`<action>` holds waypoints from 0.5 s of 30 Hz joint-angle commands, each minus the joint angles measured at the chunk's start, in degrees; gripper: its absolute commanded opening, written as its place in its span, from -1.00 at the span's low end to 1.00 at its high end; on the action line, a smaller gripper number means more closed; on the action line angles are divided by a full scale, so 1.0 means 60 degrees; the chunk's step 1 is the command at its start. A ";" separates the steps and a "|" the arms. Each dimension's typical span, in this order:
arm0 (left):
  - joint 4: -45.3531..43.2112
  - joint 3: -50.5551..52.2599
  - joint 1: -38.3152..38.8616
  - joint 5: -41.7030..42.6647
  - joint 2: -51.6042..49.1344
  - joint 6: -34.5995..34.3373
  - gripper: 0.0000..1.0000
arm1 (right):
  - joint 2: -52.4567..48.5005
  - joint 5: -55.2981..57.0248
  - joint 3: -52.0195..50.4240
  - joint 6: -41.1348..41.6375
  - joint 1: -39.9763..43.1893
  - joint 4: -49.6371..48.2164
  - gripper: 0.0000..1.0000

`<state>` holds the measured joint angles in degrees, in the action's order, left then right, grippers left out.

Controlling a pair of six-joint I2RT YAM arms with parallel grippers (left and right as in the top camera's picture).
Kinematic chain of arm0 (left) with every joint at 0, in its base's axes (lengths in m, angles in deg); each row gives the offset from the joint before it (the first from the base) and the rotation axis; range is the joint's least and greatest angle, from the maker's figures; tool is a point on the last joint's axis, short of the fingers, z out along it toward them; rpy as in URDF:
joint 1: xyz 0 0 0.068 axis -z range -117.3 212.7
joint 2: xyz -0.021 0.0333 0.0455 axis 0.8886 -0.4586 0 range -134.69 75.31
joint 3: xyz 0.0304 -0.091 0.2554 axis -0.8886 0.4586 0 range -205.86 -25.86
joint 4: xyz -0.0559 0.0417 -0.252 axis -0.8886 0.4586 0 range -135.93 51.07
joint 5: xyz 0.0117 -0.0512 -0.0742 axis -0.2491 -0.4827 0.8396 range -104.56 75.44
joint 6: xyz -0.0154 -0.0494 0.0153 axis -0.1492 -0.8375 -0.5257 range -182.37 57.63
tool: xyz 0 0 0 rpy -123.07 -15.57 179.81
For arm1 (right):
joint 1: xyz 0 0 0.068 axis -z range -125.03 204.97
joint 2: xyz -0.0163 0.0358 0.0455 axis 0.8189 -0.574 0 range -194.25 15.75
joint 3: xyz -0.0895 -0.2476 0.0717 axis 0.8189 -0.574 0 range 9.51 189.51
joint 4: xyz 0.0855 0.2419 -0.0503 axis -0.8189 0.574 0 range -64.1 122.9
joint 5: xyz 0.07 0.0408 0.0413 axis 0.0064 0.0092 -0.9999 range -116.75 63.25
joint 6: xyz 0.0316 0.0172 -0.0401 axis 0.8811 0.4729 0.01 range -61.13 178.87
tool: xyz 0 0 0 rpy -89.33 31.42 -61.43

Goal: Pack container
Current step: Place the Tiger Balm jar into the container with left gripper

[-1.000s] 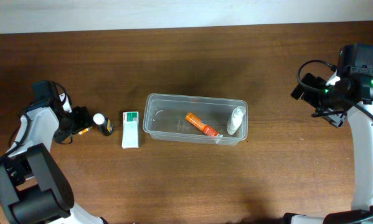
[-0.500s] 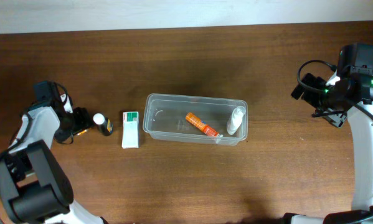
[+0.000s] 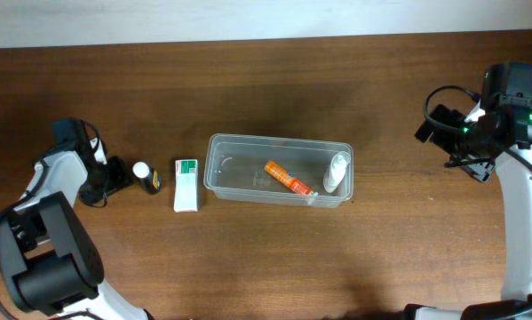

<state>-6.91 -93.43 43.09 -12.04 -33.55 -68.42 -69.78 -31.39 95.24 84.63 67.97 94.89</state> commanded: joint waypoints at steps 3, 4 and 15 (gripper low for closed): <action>0.0958 -0.1155 -0.0004 -0.0076 0.0025 0.0058 0.05 | 0.0197 -0.0051 0.0131 0.0080 0.0036 0.0007 0.97; 0.1198 -0.1421 -0.0004 -0.0076 0.0044 0.0058 0.04 | 0.0197 -0.0051 0.0131 0.0080 0.0036 0.0004 0.97; 0.4080 -0.5074 0.0248 -0.0146 0.0816 0.0095 -0.05 | 0.0197 -0.0051 0.0131 0.0080 0.0036 0.0004 0.97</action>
<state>14.25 -116.29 43.22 -13.00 -33.22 -68.37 -69.78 -31.39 95.24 84.63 67.97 94.87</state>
